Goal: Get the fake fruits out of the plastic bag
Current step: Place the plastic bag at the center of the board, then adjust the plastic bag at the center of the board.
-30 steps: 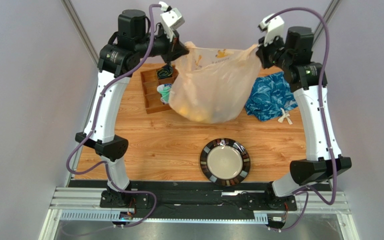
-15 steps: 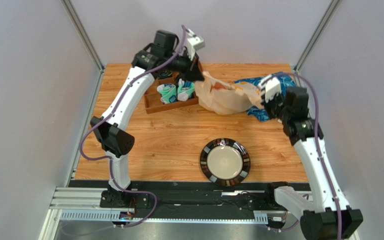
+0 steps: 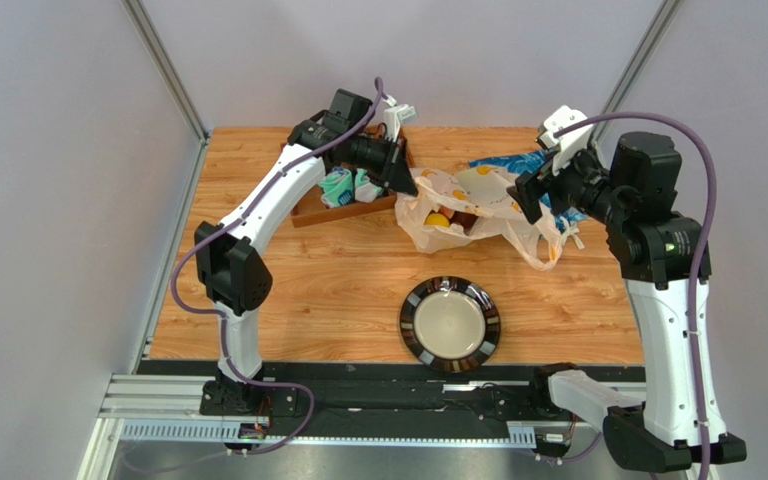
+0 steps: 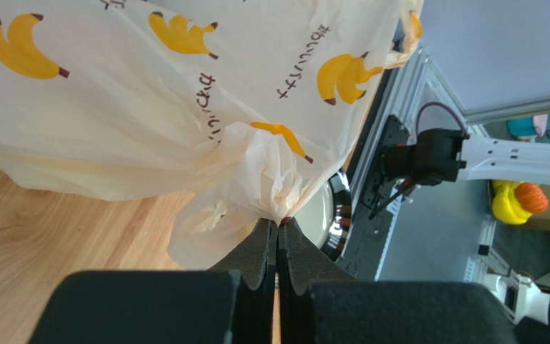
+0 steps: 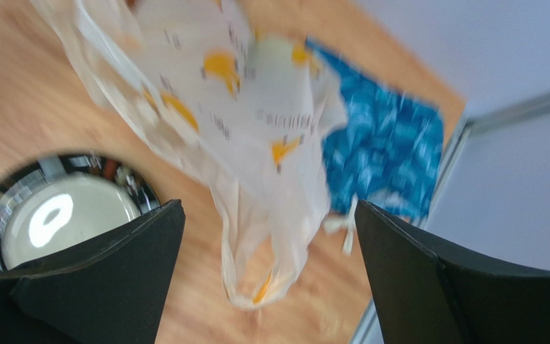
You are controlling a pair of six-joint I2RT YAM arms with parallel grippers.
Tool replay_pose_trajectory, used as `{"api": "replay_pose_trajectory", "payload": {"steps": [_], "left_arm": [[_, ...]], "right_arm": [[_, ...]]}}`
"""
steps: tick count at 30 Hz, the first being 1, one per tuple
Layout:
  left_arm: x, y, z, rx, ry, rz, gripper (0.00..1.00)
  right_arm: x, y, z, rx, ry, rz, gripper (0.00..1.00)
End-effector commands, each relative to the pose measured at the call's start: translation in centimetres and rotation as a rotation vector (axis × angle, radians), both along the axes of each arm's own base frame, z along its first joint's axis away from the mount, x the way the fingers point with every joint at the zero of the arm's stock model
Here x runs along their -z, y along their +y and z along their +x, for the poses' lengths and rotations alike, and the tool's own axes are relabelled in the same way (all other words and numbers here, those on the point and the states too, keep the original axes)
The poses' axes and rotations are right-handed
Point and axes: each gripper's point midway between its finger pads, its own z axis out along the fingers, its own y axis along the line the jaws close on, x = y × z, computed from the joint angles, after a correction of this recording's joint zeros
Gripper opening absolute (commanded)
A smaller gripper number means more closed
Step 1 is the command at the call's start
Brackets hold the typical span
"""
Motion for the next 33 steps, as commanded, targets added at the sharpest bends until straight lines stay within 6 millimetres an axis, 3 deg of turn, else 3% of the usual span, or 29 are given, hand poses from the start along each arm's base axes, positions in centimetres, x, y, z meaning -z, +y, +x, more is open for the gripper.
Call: {"api": "replay_pose_trajectory", "payload": {"steps": [1, 2, 3, 4, 6, 8, 9, 11, 15, 17, 18, 19, 21, 23, 24, 26, 27, 29, 31, 33], "left_arm": [[-5.3, -0.6, -0.9, -0.035, 0.018, -0.131, 0.0], [-5.6, -0.7, -0.9, -0.041, 0.039, -0.141, 0.0], [-6.0, -0.9, -1.1, -0.027, 0.05, -0.155, 0.0], [-6.1, -0.9, -1.1, -0.026, 0.054, -0.163, 0.0], [-5.9, -0.9, -1.2, -0.029, 0.092, -0.17, 0.0], [-5.9, -0.8, -1.1, -0.031, 0.113, -0.181, 0.0], [-5.6, -0.7, -1.1, -0.035, 0.125, -0.179, 0.0], [-5.9, -0.5, -1.1, -0.042, 0.131, -0.191, 0.0], [-6.8, 0.3, -0.8, -0.045, 0.125, -0.22, 0.0], [-7.7, 0.7, -1.1, -0.037, 0.118, -0.242, 0.0], [-8.1, 1.1, -0.9, -0.037, 0.111, -0.253, 0.0], [-8.7, 1.4, -1.2, -0.024, 0.094, -0.264, 0.0], [-9.1, 2.4, -1.5, -0.017, 0.087, -0.272, 0.0], [-9.6, 3.3, -1.9, -0.027, 0.046, -0.265, 0.0], [-8.7, 4.0, -2.0, -0.046, 0.068, -0.243, 0.0], [-8.6, 4.7, -2.8, -0.048, 0.043, -0.231, 0.0], [-7.6, 4.9, -3.2, -0.05, 0.068, -0.213, 0.0], [-7.1, 5.1, -3.7, -0.049, 0.067, -0.206, 0.0], [-5.9, 5.2, -3.9, -0.054, 0.093, -0.197, 0.0], [-5.0, 5.1, -3.7, -0.061, 0.113, -0.19, 0.0]], "right_arm": [[3.0, 5.7, 0.0, -0.174, 0.168, 0.093, 0.72], [3.9, 7.1, -0.2, -0.232, 0.173, 0.064, 0.65], [4.6, 7.9, 0.0, -0.263, 0.171, 0.048, 0.51], [6.3, 8.5, 0.0, -0.285, 0.201, 0.025, 0.45], [8.0, 10.1, 0.2, -0.342, 0.212, -0.015, 0.34], [10.5, 10.4, 1.0, -0.33, 0.258, -0.048, 0.27], [10.9, 10.5, 1.8, -0.323, 0.247, -0.053, 0.25], [12.7, 10.2, 3.0, -0.283, 0.255, -0.082, 0.2], [14.3, 9.8, 7.2, -0.201, 0.164, -0.148, 0.13], [16.4, 8.3, 9.1, -0.116, 0.15, -0.224, 0.12], [16.9, 8.0, 11.2, -0.063, 0.1, -0.248, 0.12], [17.8, 6.2, 12.6, 0.024, 0.077, -0.331, 0.12], [19.9, 4.9, 13.7, 0.064, 0.098, -0.393, 0.11], [22.0, 4.8, 12.9, 0.051, 0.161, -0.399, 0.12], [24.5, 4.8, 10.1, -0.006, 0.267, -0.41, 0.13], [25.2, 7.2, 5.6, -0.139, 0.326, -0.381, 0.14], [27.7, 6.7, 2.4, -0.175, 0.413, -0.426, 0.14], [27.0, 7.0, 0.0, -0.2, 0.399, -0.41, 0.15], [26.6, 6.3, 0.1, -0.155, 0.361, -0.409, 0.15], [25.5, 5.7, 1.6, -0.091, 0.312, -0.406, 0.17]]}}
